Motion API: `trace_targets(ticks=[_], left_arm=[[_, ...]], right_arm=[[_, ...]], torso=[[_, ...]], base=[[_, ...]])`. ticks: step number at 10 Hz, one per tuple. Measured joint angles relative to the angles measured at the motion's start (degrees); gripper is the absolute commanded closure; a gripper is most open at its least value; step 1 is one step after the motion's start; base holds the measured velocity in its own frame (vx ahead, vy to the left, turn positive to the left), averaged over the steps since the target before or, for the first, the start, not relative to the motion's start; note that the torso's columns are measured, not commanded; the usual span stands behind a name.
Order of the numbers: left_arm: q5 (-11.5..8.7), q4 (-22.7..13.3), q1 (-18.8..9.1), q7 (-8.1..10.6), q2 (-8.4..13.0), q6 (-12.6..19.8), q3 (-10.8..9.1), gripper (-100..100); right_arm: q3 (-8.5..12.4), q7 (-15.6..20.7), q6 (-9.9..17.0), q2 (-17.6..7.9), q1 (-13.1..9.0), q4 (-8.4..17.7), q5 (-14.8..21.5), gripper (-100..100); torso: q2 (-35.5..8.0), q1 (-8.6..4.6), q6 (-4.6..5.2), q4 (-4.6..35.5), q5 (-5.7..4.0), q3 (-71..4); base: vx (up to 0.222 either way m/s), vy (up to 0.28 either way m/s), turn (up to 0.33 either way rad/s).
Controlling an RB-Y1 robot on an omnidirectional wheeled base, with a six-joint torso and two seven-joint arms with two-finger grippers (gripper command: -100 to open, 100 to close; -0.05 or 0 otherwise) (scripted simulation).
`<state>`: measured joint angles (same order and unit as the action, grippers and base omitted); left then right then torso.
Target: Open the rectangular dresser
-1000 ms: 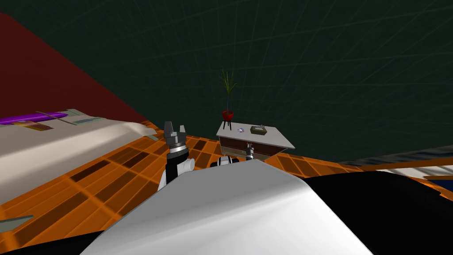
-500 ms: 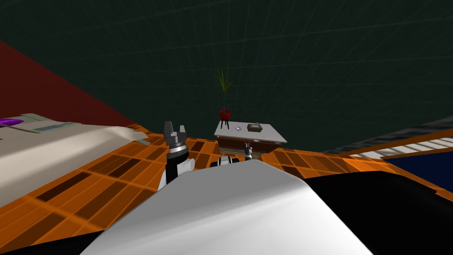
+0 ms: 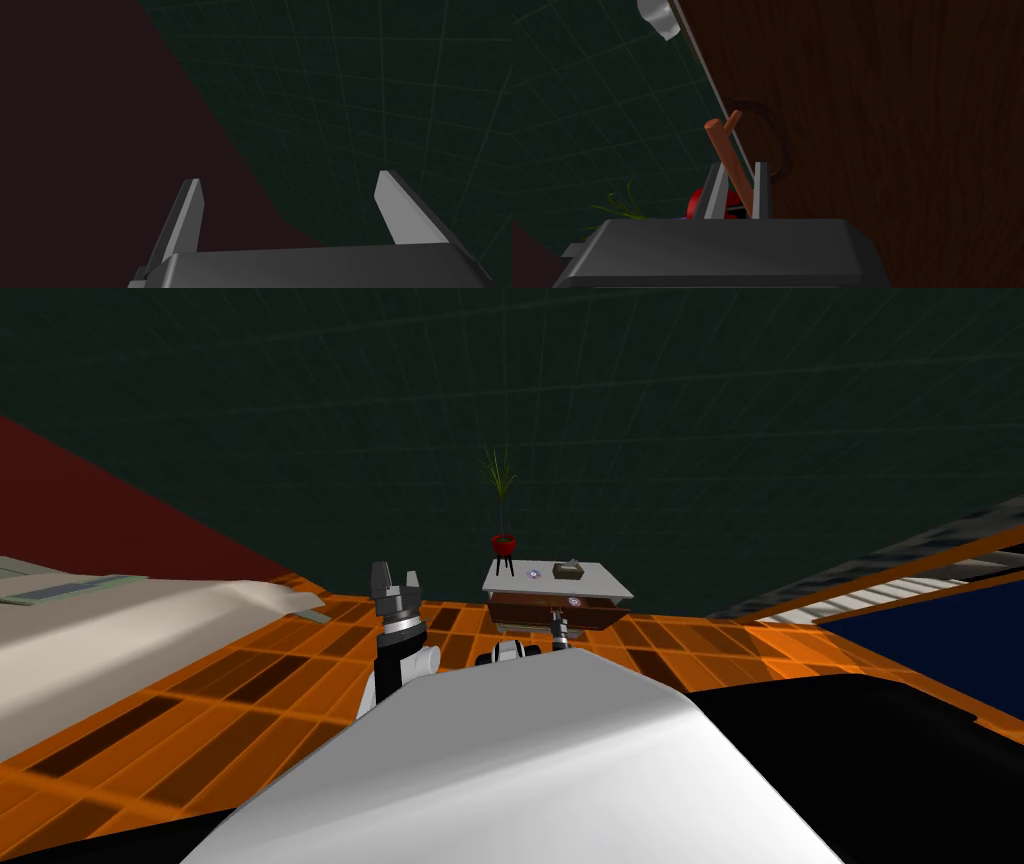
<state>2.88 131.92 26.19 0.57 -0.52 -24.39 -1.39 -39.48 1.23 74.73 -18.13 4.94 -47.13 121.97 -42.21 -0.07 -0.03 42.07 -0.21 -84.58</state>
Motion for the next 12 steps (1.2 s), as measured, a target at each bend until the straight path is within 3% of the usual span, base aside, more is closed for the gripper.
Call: trace_targets(ticks=[3, 4, 9, 10, 12], left_arm=[[0.0, 0.0, 0.0, 0.0, 0.0, 0.0, 0.0, 0], [0.0, 0.0, 0.0, 0.0, 0.0, 0.0, 0.0, 0], [0.0, 0.0, 0.0, 0.0, 0.0, 0.0, 0.0, 0], [0.0, 0.0, 0.0, 0.0, 0.0, 0.0, 0.0, 0], [0.0, 0.0, 0.0, 0.0, 0.0, 0.0, 0.0, 0]], right_arm=[[-0.4, -0.4, 0.2, 0.1, 0.0, 0.3, 0.4, 100], [-0.6, -0.1, -0.1, -0.1, 0.4, -0.4, 0.5, -100], [1.5, 2.2, -6.4, -2.6, -4.6, -2.7, -3.1, -100], [2.1, 3.2, -8.2, -3.5, -5.3, -4.5, -4.0, -100], [2.8, 3.6, -10.6, -4.4, -7.8, -4.2, -5.4, -100]], torso=[[0.0, -0.14, 0.01, 0.0, -0.09, 0.1], [0.1, -0.08, -0.02, 0.0, -0.07, 0.0], [-0.1, 0.06, 0.03, 0.2, 0.21, 0.0], [-0.2, 0.08, 0.04, 0.3, 0.21, 0.1], [-0.2, 0.15, 0.03, 0.2, 0.23, 0.1]], base=[[-0.192, 0.038, -0.026], [-0.165, 0.055, -0.001], [-0.091, 0.027, 0.012], [-0.11, 0.028, 0.009], [-0.104, 0.045, 0.007]])
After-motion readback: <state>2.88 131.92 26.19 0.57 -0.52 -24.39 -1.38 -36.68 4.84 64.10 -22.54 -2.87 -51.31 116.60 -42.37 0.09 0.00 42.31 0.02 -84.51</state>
